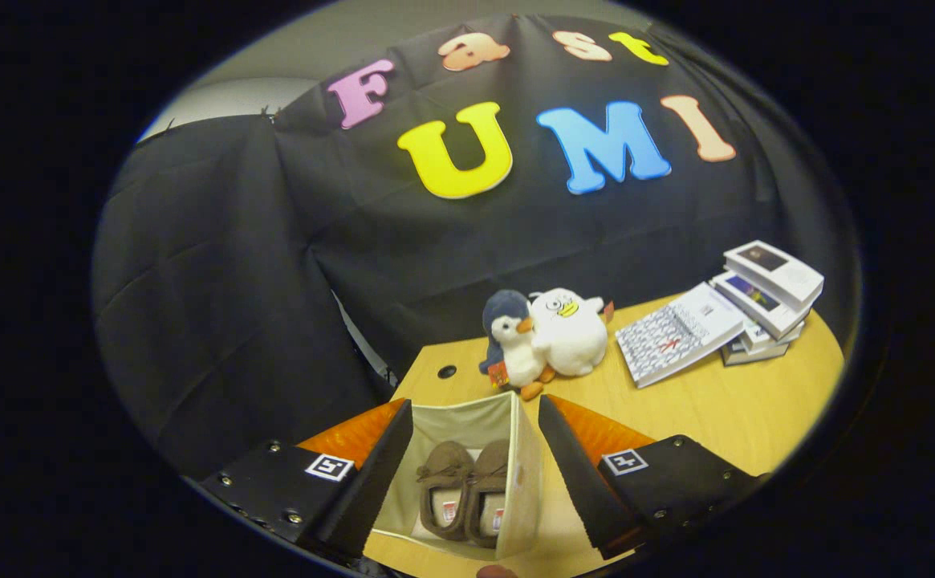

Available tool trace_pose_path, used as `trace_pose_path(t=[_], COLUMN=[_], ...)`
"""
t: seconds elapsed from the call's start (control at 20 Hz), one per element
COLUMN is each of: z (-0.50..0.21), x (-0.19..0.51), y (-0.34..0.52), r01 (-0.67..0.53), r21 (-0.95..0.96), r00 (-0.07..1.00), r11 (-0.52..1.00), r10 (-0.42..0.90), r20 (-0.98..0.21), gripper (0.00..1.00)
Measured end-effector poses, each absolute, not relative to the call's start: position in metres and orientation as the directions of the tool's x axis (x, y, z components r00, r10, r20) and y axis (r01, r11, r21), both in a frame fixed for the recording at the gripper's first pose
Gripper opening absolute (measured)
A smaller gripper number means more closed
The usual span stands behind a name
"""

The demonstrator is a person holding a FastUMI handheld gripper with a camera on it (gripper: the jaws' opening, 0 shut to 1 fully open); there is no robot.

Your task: Open the storage box then place both shoes into the box .Put the left shoe in first, then the right shoe, with the right side of both shoes facing outward in a uniform manner.

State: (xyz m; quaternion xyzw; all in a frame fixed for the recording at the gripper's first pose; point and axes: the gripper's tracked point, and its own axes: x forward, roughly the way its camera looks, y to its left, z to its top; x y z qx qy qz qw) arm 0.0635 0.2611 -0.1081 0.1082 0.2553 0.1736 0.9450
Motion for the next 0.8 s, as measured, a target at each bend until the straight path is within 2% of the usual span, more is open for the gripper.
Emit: trace_pose_path(t=[0.2, 0.35, 0.8], z=[-0.075, -0.053, -0.03], x=[0.058, 0.052, 0.03], y=[0.216, 0.176, 0.078], r01=[-0.298, -0.267, -0.157], r21=[0.134, 0.035, -0.001], r00=[0.884, 0.925, 0.976], r11=[0.945, 0.963, 0.988], r10=[0.326, 0.267, 0.155], r20=[-0.334, -0.269, -0.154], gripper=[0.98, 0.98, 0.97])
